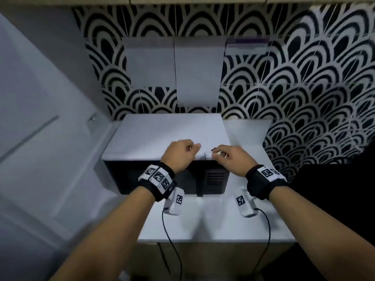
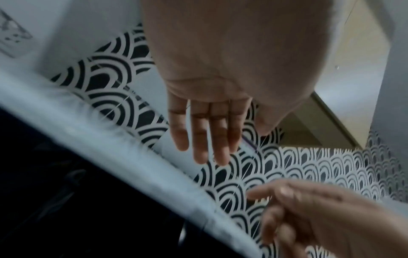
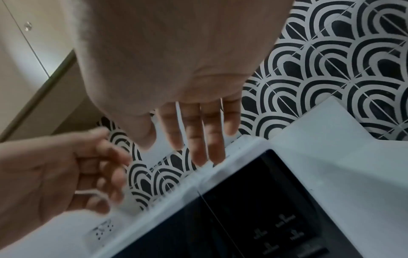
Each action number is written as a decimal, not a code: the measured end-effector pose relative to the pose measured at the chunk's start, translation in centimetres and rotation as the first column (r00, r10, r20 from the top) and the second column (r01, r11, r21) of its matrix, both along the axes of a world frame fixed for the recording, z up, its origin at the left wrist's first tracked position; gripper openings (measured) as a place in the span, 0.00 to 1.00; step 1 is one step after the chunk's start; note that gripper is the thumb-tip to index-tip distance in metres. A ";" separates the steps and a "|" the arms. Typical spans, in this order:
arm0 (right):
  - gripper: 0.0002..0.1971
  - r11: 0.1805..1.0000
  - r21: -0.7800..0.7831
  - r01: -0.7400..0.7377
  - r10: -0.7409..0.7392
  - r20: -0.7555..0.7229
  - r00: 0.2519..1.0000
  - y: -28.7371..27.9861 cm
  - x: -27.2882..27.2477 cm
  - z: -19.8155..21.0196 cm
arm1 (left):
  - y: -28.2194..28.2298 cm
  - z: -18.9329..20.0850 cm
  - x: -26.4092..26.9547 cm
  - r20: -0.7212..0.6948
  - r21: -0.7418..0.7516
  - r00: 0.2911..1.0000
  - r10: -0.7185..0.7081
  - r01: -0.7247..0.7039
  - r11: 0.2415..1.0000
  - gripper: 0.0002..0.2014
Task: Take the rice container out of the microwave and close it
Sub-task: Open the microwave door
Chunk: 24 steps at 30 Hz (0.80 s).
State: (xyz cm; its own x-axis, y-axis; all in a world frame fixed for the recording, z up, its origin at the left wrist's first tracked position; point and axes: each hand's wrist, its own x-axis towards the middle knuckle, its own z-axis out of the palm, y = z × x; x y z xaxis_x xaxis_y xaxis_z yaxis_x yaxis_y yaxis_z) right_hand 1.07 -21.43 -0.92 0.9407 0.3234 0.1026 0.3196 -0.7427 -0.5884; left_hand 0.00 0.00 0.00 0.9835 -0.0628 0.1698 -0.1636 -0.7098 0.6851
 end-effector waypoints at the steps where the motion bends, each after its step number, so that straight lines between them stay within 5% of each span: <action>1: 0.13 1.000 -0.021 0.007 -0.006 0.044 0.999 -0.1 0.3 -0.4 | -0.3 -1.2 -0.1 -0.086 0.069 0.996 0.011 -0.005 0.998 0.24; 5: 0.14 0.983 -0.141 0.121 -0.090 0.206 0.974 0.1 1.8 -1.5 | -1.6 -6.2 -0.5 -0.333 0.266 0.938 0.097 -0.005 0.964 0.40; 8: 0.16 0.954 -0.226 0.195 -0.123 0.297 0.947 0.7 3.3 -3.3 | -2.6 -8.2 -0.5 -0.460 0.187 0.877 0.137 -0.055 0.981 0.49; 11: 0.27 0.944 -0.268 0.192 -0.135 0.217 0.967 1.9 4.6 -4.2 | -4.0 -9.3 -0.1 -0.556 -0.021 0.826 0.095 -0.128 0.992 0.49; 15: 0.34 0.925 -0.331 0.187 -0.173 0.073 0.982 2.5 6.0 -5.3 | -5.7 -10.5 0.7 -0.556 -0.273 0.827 0.086 -0.279 0.921 0.54; 19: 0.34 0.878 -0.432 0.204 -0.173 0.110 0.979 2.7 6.3 -6.3 | -6.3 -11.6 1.3 -0.544 -0.469 0.834 0.089 -0.390 0.792 0.44; 24: 0.33 0.879 -0.430 0.205 -0.170 0.119 0.978 2.7 6.5 -6.5 | -6.6 -12.1 1.6 -0.479 -0.420 0.871 0.104 -0.332 0.844 0.49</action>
State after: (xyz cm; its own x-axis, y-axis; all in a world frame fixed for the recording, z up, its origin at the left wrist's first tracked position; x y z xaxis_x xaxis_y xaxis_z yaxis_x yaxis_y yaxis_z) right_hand 7.55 -18.76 -7.43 0.9834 0.1698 0.0644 0.1785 -0.9693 -0.1692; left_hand 1.60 -6.55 -12.05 0.9392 0.1382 -0.3142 0.3403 -0.2564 0.9047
